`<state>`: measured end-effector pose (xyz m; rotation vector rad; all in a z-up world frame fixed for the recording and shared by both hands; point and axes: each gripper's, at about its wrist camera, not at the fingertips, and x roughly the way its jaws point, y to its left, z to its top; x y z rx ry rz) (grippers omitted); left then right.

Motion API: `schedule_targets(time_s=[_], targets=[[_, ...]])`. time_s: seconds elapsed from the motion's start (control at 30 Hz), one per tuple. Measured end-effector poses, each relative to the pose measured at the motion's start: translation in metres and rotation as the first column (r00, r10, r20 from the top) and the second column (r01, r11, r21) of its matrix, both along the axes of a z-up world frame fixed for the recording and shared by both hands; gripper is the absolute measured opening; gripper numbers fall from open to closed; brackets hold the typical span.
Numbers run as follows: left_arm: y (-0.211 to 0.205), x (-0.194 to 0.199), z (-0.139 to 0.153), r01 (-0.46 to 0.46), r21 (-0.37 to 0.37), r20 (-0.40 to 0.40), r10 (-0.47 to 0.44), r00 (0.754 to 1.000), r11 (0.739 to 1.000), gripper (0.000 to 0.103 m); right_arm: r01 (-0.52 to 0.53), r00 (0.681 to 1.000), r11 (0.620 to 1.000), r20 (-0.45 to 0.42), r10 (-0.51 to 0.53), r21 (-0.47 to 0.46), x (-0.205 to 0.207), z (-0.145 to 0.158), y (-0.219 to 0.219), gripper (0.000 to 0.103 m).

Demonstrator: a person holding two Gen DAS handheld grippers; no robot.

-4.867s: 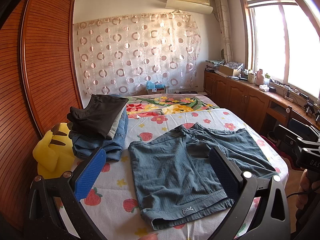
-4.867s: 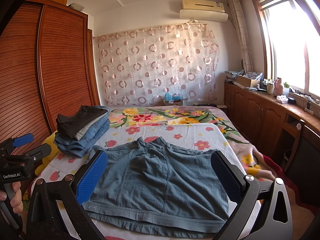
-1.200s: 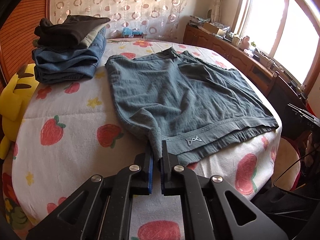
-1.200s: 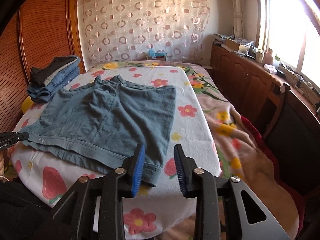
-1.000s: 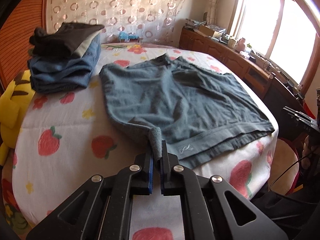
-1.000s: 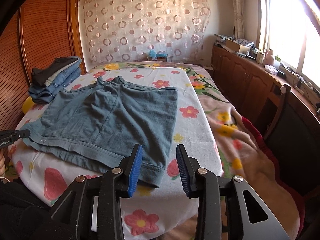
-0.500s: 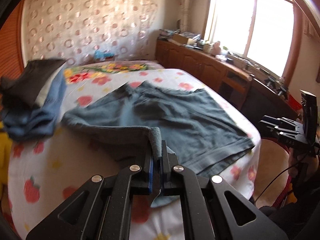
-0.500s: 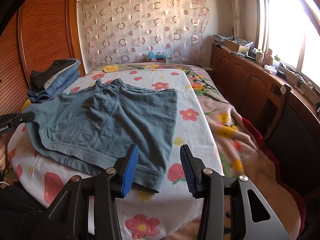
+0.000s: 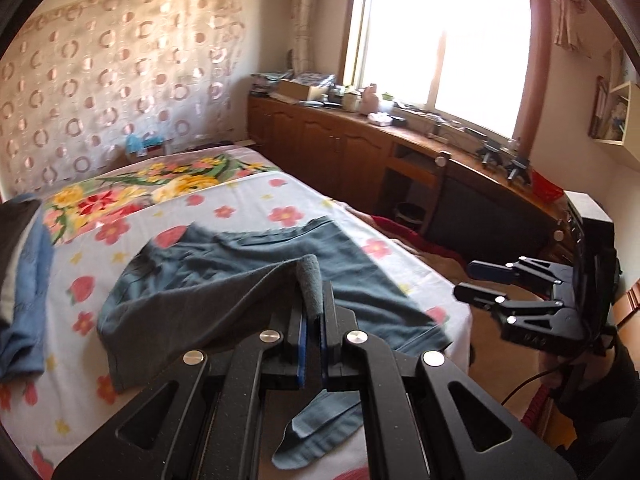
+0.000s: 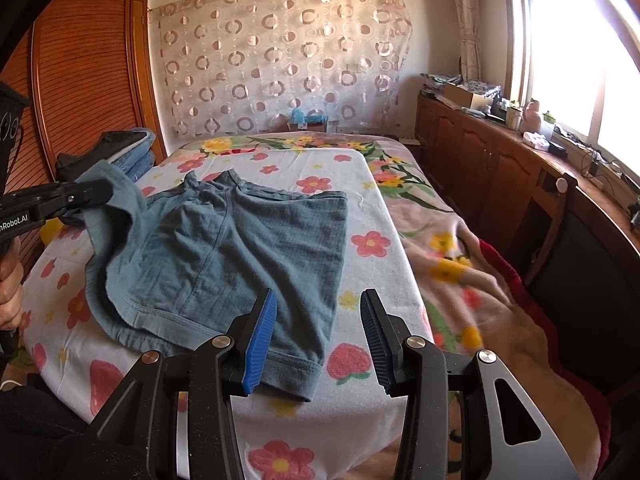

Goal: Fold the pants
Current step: 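Lift the held leg hem with the left gripper, fold it over the other leg, release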

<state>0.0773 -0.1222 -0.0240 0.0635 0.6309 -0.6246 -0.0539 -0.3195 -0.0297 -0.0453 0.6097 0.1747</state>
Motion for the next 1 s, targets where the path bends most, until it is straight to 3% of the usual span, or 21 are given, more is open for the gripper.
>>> schedule_targets(time_s=[0.43, 0.7, 0.83, 1.0], targets=[[-0.066, 0.012, 0.001, 0.143, -0.018, -0.064, -0.144, 0.987, 0.989, 0.005, 0.029, 0.999, 1.0, 0.021, -0.029, 0.008, -0.004, 0.004, -0.012, 0.045], [-0.073, 0.015, -0.02, 0.128, 0.018, -0.107, -0.125, 0.986, 0.992, 0.007, 0.042, 0.999, 0.999, 0.017, -0.042, 0.013, -0.009, 0.002, -0.011, 0.045], [-0.057, 0.013, -0.025, 0.081, 0.019, -0.094, -0.079, 0.992, 0.997, 0.048, 0.028, 0.999, 0.999, 0.019, -0.029, 0.019, -0.007, 0.004, -0.004, 0.045], [-0.029, 0.012, -0.035, 0.012, 0.041, -0.093, -0.008, 0.996, 0.999, 0.064, -0.004, 1.0, 1.0, 0.024, 0.003, 0.029, -0.003, 0.005, 0.004, 0.045]])
